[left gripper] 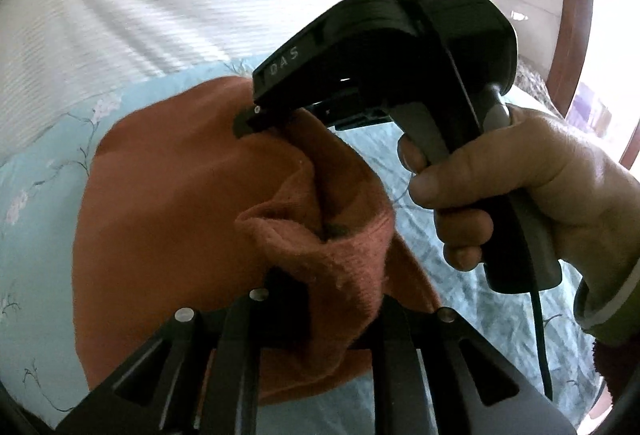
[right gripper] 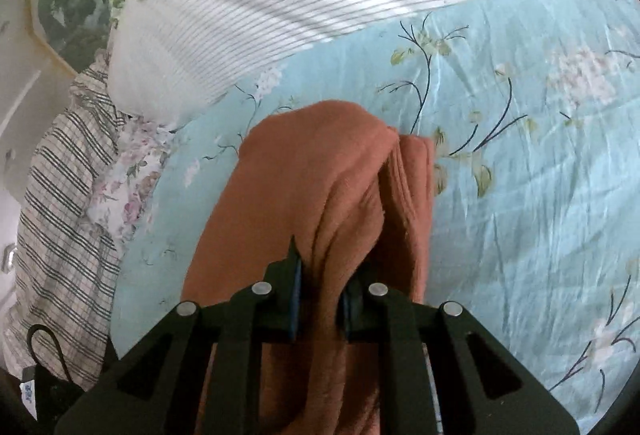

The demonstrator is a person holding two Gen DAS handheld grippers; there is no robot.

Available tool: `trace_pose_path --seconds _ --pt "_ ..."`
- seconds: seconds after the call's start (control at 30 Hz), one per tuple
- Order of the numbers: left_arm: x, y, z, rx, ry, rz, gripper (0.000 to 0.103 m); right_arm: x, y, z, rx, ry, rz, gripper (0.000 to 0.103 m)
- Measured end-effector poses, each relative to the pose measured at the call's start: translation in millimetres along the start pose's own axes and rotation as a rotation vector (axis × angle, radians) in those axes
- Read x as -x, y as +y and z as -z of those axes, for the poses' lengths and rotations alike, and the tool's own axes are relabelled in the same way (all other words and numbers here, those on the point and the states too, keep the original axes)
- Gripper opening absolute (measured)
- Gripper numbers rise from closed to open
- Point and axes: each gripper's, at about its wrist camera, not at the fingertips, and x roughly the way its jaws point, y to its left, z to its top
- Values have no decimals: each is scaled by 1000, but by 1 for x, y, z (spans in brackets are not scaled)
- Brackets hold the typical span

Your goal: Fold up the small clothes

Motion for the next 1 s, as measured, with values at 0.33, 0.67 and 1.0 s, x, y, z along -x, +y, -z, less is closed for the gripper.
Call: trace_pose_path --seconds 0.33,0.67,1.0 --pt "26 26 13 60 19 95 71 21 0 21 -60 -68 55 39" --pt "48 154 24 284 14 29 90 34 -1 44 -97 -51 32 83" --pt "-9 212 26 512 127 205 90 14 -4 40 -109 -8 -3 83"
